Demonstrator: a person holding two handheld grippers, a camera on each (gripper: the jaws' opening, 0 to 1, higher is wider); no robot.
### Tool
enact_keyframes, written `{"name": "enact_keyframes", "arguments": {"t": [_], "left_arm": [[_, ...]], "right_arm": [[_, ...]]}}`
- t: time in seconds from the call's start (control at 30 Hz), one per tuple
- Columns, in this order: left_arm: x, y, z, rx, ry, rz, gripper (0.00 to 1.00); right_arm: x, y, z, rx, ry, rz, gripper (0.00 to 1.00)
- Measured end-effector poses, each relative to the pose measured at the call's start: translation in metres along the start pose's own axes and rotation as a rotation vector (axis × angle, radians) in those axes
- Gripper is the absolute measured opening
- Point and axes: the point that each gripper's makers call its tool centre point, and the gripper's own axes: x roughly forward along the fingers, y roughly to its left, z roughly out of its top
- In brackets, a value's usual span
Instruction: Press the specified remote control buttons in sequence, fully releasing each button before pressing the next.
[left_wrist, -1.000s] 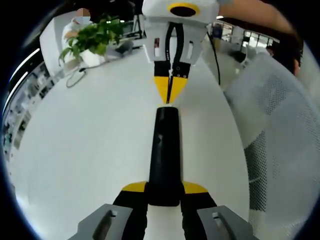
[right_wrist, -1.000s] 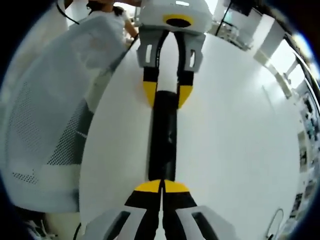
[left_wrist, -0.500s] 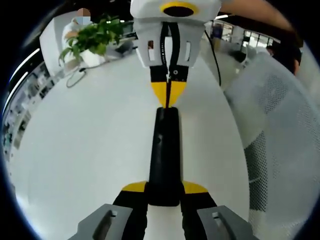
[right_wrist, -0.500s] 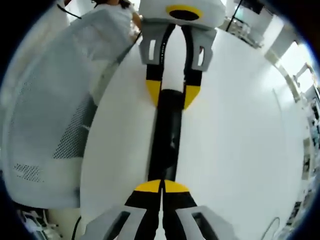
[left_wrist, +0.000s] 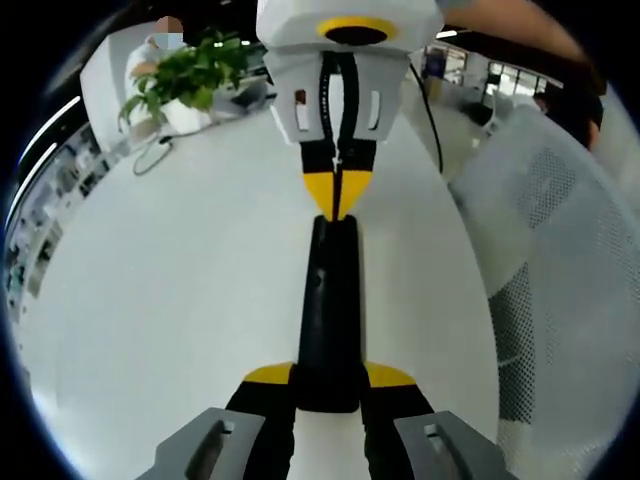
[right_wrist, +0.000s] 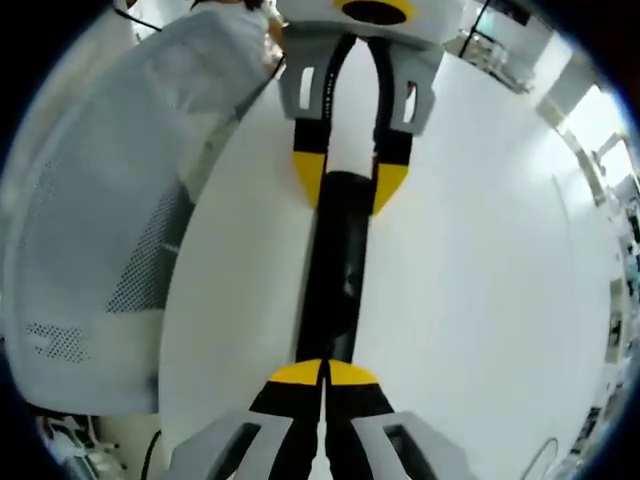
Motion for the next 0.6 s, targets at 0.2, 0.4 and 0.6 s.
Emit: {"name": "enact_keyframes", "arguments": {"t": [0.2, 0.4, 0.6], "left_arm": [[0.0003, 0.0009, 0.0002, -0.003, -0.007, 0.001, 0.24], [-0.0002, -0.0004, 0.0006, -0.005, -0.015, 0.001, 0.24], [-0.0006, 0.0001, 0.0003, -0.003, -0.016, 0.0, 0.24]], "right_arm": [[0.0006, -0.002, -0.0015, 0.021, -0.004, -0.001, 0.0], [0.0016, -0.0039, -0.003, 0.036, -0.013, -0.003, 0.0], [0.0022, -0.0046, -0.0029, 0.042, -0.022, -0.013, 0.0]]}}
